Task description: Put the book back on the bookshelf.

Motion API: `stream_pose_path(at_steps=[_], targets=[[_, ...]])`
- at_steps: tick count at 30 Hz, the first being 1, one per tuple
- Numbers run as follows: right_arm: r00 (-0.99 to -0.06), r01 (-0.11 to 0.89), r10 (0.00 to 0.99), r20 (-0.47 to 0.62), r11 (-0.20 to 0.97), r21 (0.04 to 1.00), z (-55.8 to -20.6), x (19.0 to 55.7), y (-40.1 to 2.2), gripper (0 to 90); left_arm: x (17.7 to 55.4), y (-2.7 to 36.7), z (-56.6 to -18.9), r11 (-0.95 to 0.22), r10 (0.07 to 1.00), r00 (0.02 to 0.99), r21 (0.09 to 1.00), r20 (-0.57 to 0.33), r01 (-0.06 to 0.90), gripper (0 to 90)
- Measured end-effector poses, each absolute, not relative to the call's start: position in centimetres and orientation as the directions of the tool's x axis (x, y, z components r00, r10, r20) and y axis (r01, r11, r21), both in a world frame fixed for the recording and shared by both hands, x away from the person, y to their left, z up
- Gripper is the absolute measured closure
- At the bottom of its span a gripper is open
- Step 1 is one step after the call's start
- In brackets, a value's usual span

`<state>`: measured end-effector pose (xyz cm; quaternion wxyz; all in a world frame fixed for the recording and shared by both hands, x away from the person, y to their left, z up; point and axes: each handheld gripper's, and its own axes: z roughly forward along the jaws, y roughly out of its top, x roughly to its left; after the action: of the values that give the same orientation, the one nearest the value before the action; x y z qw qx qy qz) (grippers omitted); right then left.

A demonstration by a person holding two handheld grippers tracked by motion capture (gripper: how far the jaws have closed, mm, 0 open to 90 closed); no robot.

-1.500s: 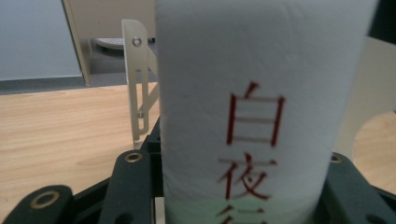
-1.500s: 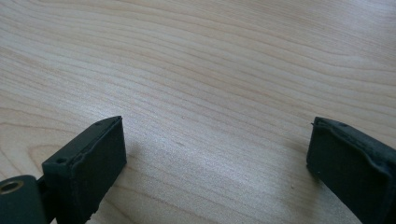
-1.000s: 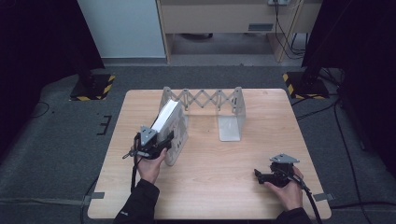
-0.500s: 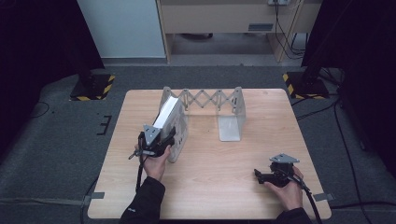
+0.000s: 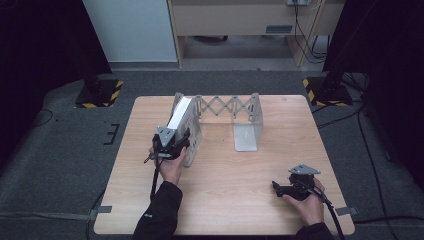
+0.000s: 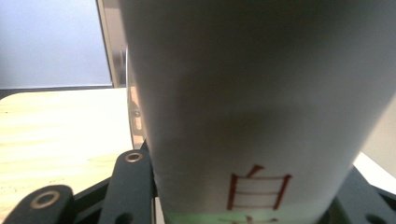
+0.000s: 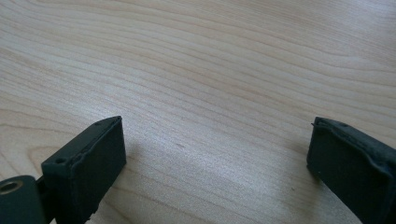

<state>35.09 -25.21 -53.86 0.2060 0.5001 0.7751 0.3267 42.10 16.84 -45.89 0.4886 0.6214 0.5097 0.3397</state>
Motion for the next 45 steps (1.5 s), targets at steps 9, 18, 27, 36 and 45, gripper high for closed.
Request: stream_pose_path(at_steps=[9,18,27,36,45], targets=[[-0.412,0.641,0.911,0.008,0.284,0.713,-53.9,35.1,-25.2,4.9,42.6,17.1,-46.1,-0.002,0.955,0.283,0.952,-0.089,0.305,50.0],[-0.413,0.642,0.910,0.010,0.284,0.712,-53.9,35.1,-25.2,4.9,40.0,18.4,-46.7,-0.019,0.925,0.367,0.950,-0.102,0.312,45.5],[-0.411,0.641,0.912,0.008,0.282,0.713,-53.9,35.1,-25.2,4.9,39.9,18.8,-48.5,-0.008,0.921,0.369,0.938,-0.128,0.346,48.8],[-0.411,0.642,0.912,0.009,0.283,0.713,-53.9,35.1,-25.2,4.8,40.4,17.9,-48.5,0.002,0.956,0.277,0.946,-0.097,0.324,52.2],[-0.411,0.642,0.912,0.009,0.283,0.713,-53.9,35.1,-25.2,4.8,41.9,17.0,-48.6,0.012,0.960,0.263,0.948,-0.101,0.318,51.8]])
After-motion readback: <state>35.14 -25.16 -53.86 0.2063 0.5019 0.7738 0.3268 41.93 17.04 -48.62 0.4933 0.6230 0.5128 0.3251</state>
